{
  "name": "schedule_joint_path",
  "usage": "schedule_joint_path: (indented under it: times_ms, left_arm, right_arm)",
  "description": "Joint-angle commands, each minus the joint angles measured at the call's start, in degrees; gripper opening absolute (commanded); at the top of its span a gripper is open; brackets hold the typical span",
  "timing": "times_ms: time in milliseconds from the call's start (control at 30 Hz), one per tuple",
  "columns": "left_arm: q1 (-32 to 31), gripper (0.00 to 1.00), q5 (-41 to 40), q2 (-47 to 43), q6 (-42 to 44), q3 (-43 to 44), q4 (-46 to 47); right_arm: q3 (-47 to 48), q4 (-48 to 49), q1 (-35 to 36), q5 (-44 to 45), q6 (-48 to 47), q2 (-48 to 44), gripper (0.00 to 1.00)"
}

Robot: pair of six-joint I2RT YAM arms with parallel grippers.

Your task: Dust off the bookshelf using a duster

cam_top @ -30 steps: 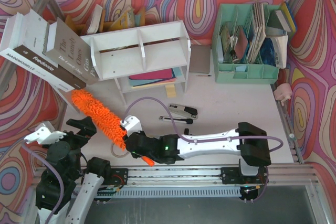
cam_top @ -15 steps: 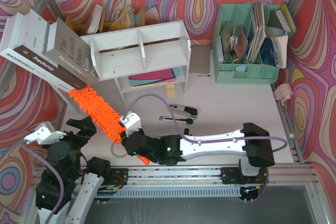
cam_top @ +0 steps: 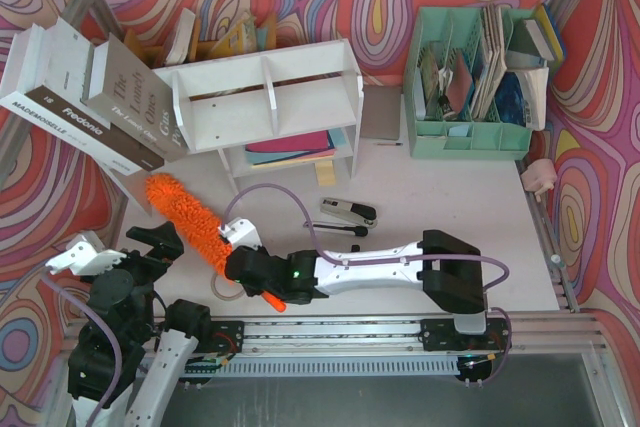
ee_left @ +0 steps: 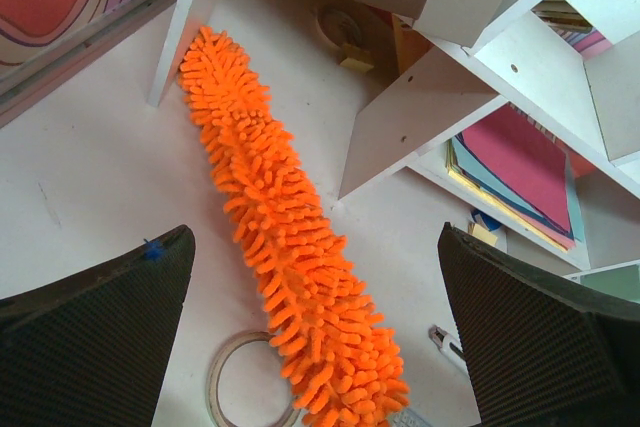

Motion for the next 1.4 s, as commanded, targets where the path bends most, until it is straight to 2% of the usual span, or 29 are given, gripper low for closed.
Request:
schedule_joint_path:
  times_ms: [0,200,300,533,900,1067,1233,1367]
  left_arm:
    - [0.4,0.98,-0.5,-0.4,-0.3,-0.2,0.1]
    - [0.4,0.99,-0.5,-0.4,-0.3,-0.2,0.1]
    - [0.4,0.98,-0.5,-0.4,-0.3,-0.2,0.1]
    - [0.4,0.99,-0.5,-0.4,-0.3,-0.2,0.1]
    - [0.4,0.99,-0.7,-0.6,-0.4,-0.2,-0.1]
    - [0.4,0.99,-0.6,-0.5,-0.4,-0.2,0.0]
    - [0.4,0.98,-0.6,-0.3,-0.3,-0.2,0.1]
    - [0.4,0.99,-0.6,-0.4,-0.3,-0.2,0.0]
  right_arm:
    - [1.2,4.0,0.0,0.4,-0.2,-3.4,0.00]
    - [-4.9,13.0,0.4,3.6,-2.4,-11.3,0.00]
    - [-5.7,14.5,0.4,5.3,-2.8,-11.9,0.00]
    - [1.2,5.5,0.2,2.8,-1.3,-3.1,0.00]
    - [3.3,3.0,-1.7,-4.0,0.1,1.7,0.00]
    - [-0.7,9.6,-0.8,-2.4,-3.2,-4.7,0.00]
    - [-5.5,16.3,3.2,0.9,-8.7,-11.4,0.00]
    - [-8.1,17.6,3.7,1.0,-9.0,-13.1,0.00]
